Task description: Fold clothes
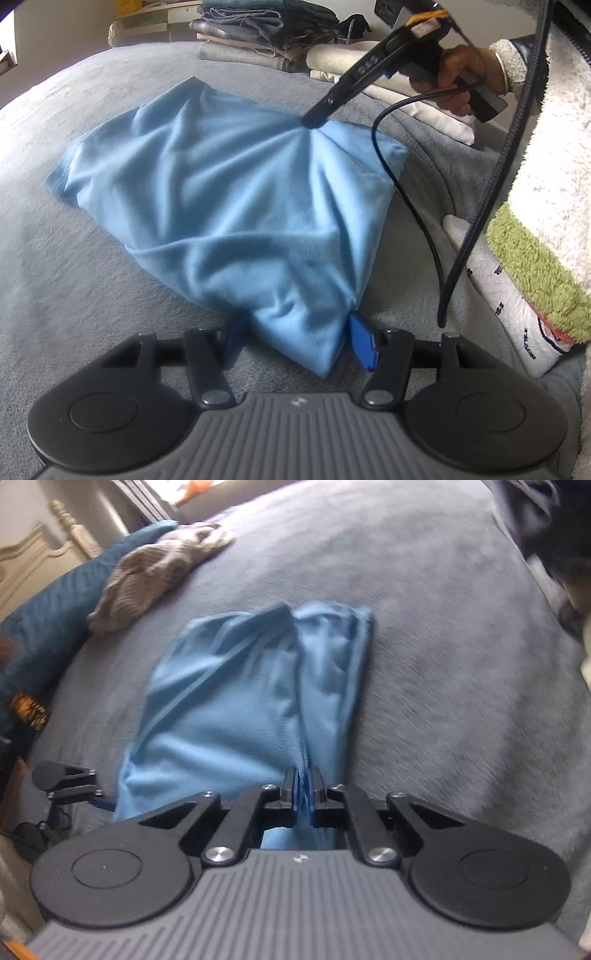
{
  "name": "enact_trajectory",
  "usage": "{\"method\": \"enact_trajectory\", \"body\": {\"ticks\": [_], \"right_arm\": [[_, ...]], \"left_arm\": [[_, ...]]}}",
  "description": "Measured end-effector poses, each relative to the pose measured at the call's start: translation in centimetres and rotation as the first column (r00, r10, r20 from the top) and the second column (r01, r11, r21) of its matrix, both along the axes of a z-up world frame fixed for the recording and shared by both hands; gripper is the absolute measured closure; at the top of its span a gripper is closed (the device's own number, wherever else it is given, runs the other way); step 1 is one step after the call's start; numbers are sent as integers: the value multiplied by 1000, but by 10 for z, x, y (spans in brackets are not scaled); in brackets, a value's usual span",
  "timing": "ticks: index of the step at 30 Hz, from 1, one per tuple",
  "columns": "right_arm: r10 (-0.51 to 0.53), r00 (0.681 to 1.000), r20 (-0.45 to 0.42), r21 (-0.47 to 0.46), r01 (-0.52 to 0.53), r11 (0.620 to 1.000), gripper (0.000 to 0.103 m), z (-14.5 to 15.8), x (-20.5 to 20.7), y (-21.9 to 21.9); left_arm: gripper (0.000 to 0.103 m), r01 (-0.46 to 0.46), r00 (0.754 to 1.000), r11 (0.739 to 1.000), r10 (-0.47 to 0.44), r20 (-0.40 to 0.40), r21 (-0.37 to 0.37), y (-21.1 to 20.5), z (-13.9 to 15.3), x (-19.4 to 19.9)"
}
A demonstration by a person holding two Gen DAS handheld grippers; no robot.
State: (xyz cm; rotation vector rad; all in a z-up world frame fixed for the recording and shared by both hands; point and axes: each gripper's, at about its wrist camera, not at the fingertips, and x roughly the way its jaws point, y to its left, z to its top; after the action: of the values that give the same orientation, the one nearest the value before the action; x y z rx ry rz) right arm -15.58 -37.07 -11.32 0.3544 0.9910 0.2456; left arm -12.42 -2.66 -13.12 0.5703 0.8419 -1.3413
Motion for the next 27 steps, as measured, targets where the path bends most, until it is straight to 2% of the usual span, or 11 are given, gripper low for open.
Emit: {"method": "enact_trajectory", "body": {"ticks": [2, 4, 6, 9, 10, 11, 13, 15, 19, 23, 27], "right_arm": [[-29, 999, -16, 17, 29, 999, 98, -7, 0, -4], [-58, 998, -28, 77, 60, 995, 95, -5, -2, -9], [-45, 998, -33, 129, 49, 990, 94, 0, -6, -13], [0, 998, -60, 145, 8, 989, 86, 2, -14, -13], [18, 997, -69, 127, -10, 992, 85, 1, -17, -10], [37, 996, -76, 84, -30, 996, 92, 0, -20, -7], [49, 996, -81, -14, -50, 999, 95, -4, -25, -1], [14, 995, -103, 31, -11, 999, 95, -4, -24, -8], [44, 988, -145, 32, -40, 999, 90, 18, -17, -13], [71, 996, -55, -22, -72, 997, 82, 51, 4, -8], [172, 984, 51, -145, -163, 976, 82, 65, 42, 26]], "left_arm": [[43, 1, 1000, 1000, -1, 1, -1, 0, 0, 0], [43, 1, 1000, 1000, -1, 0, -2, 1, 0, 1], [43, 1, 1000, 1000, -1, -1, -3, 1, 0, 1], [43, 2, 1000, 1000, -2, -2, -4, 0, -1, 2], [43, 2, 1000, 1000, -2, -2, -4, -1, -1, 2], [43, 1, 1000, 1000, -1, -1, -4, -1, -1, 2], [43, -2, 1000, 1000, 2, -1, -2, -2, -1, 2], [43, -13, 1000, 1000, 13, -8, -2, -2, 1, 2], [43, -55, 998, 998, 55, -33, -11, 3, 2, 4], [43, -72, 997, 997, 71, -35, -22, 5, 1, 1], [43, -76, 997, 997, 76, -21, -22, 4, 1, -3]]}}
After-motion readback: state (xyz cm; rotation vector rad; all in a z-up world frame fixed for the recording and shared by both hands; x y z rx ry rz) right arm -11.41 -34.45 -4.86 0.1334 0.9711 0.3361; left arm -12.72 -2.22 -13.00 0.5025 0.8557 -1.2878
